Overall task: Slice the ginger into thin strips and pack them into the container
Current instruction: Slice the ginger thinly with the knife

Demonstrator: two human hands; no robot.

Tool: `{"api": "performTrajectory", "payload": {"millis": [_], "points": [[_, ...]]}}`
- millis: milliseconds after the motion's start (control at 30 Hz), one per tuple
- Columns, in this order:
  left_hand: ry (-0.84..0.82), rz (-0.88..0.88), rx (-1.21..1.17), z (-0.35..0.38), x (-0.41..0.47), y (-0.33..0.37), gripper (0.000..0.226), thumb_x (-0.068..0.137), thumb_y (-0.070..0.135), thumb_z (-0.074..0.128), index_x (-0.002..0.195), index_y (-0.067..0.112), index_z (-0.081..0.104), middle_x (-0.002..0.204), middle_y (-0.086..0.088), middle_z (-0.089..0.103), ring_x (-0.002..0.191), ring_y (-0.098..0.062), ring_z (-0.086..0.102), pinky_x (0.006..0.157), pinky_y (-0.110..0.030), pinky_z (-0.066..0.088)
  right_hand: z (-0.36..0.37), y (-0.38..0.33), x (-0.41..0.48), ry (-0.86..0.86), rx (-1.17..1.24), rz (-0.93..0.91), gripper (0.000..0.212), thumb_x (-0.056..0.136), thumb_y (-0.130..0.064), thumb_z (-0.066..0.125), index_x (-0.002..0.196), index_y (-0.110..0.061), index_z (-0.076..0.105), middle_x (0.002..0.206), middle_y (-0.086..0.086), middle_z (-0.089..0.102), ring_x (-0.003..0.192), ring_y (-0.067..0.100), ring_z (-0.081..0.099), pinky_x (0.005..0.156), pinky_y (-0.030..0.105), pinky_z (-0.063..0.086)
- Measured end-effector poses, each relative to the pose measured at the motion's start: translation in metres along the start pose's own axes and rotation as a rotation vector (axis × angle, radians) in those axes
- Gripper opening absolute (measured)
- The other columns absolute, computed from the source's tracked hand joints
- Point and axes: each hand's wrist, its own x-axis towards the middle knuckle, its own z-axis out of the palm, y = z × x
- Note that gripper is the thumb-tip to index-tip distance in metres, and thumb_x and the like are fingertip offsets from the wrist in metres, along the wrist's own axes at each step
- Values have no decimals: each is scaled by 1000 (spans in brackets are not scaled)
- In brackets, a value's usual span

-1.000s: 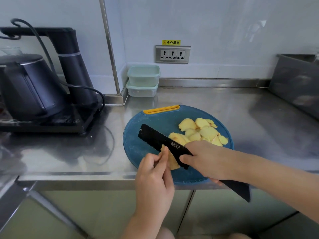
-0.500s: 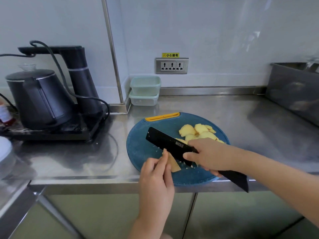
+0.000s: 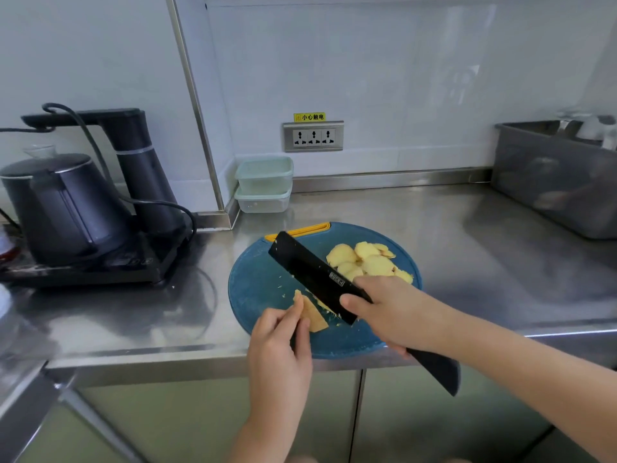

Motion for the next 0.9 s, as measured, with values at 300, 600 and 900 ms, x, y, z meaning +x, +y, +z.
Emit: {"api": "performTrajectory", "payload": {"millis": [300,600,900], "points": [[-13,20,8,0,0,0,44,78,-3,71,120,10,66,76,7,53,70,-6,50,68,-17,44,12,3,0,-3,-69,9,27,101,-33,40,94,-10,50,77,8,54,38,18,49,33,24,38],[-39,49,58,-3,2,0,43,77,-3,72,117,9,68,73,8,49,69,-6,46,64,-16,44,12,2,2,-44,-143,8,27,103,-33,36,106,-10,49,85,6,54,40,13,49,34,20,40],[-54,52,66,-1,2,-3,43,77,-3,72,118,10,67,74,8,49,67,-6,47,65,-17,44,6,5,11,-144,-67,39,24,102,-33,39,105,-11,49,77,9,57,34,11,47,36,21,41]]}}
